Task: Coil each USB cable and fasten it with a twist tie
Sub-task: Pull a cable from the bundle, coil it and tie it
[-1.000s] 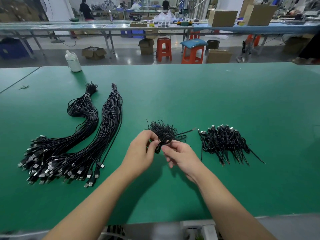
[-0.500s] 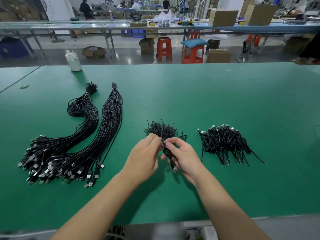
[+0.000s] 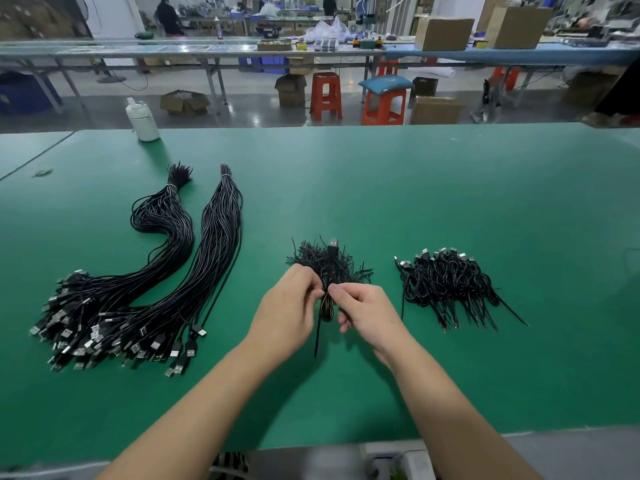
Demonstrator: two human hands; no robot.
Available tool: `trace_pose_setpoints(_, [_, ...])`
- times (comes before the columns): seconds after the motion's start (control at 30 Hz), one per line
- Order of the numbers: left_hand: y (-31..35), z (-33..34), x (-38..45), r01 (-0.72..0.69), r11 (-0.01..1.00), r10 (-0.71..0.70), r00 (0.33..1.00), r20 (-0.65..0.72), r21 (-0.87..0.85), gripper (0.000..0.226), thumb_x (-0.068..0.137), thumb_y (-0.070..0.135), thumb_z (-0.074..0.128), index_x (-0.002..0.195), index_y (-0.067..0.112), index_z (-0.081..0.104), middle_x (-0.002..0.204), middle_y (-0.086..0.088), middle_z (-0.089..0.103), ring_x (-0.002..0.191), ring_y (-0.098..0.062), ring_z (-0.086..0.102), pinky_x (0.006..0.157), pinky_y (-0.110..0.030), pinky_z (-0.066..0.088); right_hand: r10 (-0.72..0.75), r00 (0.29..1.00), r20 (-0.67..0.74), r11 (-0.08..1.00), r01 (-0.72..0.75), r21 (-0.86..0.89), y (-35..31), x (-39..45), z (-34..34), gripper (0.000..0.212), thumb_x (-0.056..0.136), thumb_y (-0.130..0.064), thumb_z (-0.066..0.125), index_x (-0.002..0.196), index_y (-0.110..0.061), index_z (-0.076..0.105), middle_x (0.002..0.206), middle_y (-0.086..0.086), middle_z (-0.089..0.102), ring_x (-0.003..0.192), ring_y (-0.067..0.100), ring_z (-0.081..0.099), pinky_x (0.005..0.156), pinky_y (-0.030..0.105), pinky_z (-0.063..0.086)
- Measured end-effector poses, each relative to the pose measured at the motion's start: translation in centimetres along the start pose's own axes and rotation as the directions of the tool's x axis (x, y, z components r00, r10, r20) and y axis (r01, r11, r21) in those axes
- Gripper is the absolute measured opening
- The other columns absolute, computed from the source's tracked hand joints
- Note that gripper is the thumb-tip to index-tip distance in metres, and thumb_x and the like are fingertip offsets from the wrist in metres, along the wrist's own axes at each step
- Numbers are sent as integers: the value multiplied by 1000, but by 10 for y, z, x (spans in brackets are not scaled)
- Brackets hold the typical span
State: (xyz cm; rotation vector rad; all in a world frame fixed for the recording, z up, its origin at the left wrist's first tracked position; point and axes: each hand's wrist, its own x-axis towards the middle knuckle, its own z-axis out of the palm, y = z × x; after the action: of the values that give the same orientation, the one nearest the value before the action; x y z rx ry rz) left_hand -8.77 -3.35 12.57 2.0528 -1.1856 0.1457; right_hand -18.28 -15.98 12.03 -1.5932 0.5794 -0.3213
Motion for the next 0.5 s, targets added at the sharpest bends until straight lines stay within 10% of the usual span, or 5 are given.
trace_pose_setpoints(0.2, [-9,4,2,-474,805,480,874,77,358,14,85,0,49,84,11,59,85,-3,55,78,-25,49,67,-32,43,113,987,114,986,-125,109,-1,-1,3,43,105,-35,45,76,-10,66,62,2,62,48,14,51,53,32,48])
trace_pose_setpoints(0.5, [-8,6,-1,-249,965,255,964,-73,77,11,94,21,57,90,13,63,86,5,57,76,-15,55,66,-31,48,29,972,233,928,-112,356,3,-5,-2,26,101,-20,51,93,-4,69,76,4,65,59,10,56,65,30,56])
